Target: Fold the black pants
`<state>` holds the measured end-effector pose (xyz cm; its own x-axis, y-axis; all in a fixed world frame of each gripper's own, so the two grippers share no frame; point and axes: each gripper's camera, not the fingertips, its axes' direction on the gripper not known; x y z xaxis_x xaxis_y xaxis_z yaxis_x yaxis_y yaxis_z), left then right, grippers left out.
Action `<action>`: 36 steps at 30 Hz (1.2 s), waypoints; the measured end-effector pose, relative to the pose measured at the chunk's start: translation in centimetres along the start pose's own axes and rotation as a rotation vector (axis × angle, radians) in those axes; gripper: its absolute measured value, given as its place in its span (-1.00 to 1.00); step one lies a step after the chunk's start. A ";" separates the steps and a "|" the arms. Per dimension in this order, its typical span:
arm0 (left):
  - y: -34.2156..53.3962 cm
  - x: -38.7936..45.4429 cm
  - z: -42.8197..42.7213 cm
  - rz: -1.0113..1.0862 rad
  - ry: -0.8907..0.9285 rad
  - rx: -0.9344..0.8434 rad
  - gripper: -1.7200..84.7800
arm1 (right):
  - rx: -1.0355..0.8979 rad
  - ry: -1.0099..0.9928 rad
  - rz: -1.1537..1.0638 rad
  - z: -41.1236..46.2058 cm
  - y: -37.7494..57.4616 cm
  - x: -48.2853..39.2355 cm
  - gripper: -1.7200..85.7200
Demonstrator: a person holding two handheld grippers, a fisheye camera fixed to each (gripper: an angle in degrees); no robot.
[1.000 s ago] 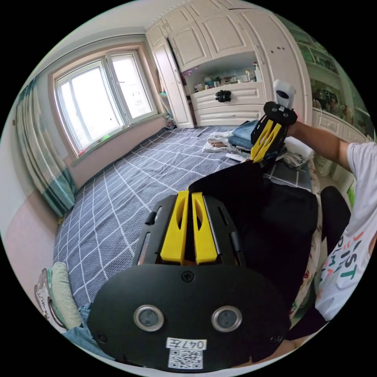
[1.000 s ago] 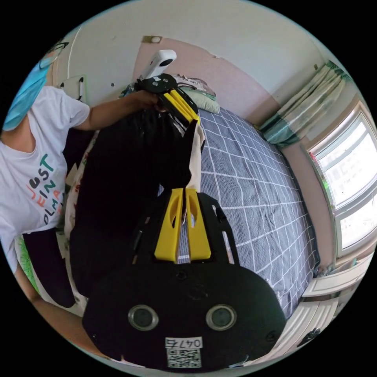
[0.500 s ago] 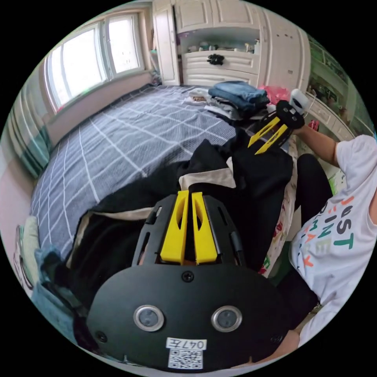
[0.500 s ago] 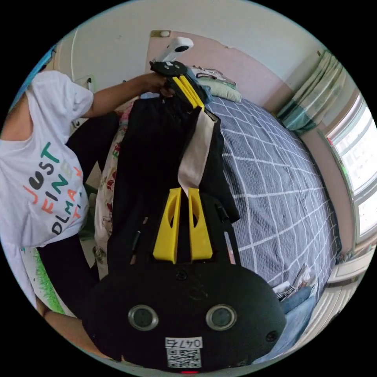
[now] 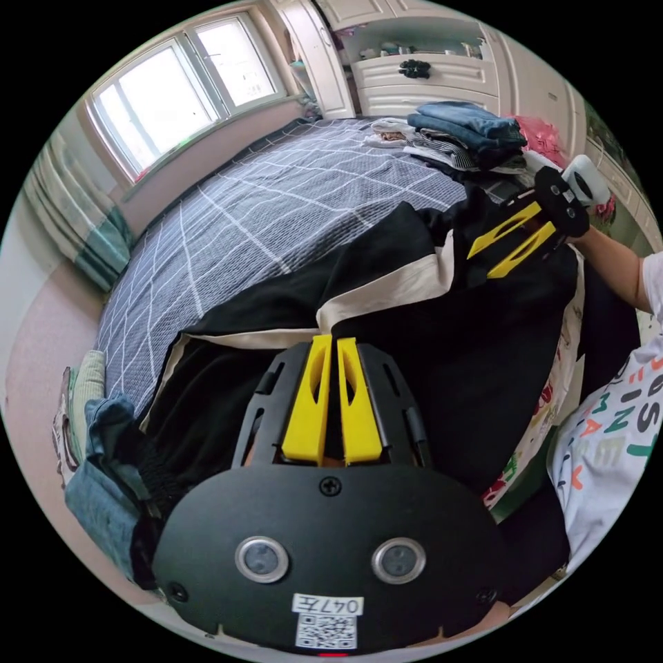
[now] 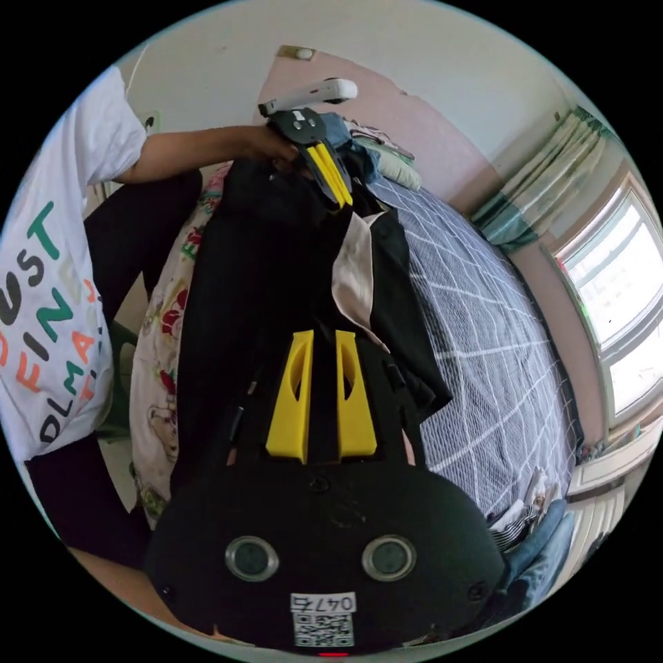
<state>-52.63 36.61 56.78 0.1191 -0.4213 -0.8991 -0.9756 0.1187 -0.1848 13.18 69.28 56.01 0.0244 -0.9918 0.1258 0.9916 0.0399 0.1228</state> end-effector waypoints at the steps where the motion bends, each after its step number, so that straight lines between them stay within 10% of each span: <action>1: 0.0 0.1 0.0 0.006 0.005 -0.003 -0.97 | -0.007 -0.002 -0.010 0.4 -0.3 -0.1 -0.93; 10: 0.9 -0.8 -0.6 -0.031 0.075 0.032 -0.97 | 0.054 -0.064 -0.014 -4.4 -4.0 -0.3 -0.97; 16: 1.2 -1.1 -0.4 -0.042 0.105 0.028 -0.97 | -0.234 0.021 -0.076 -0.3 -5.8 2.5 -0.97; 36: 0.8 -1.1 1.2 -0.009 0.127 -0.041 -0.97 | -0.073 -0.110 -0.124 0.3 -7.2 6.2 -0.94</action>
<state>-53.36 38.28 57.13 0.1066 -0.5326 -0.8396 -0.9815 0.0786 -0.1744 6.16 62.91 56.17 -0.1089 -0.9691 0.2213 0.9928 -0.0951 0.0723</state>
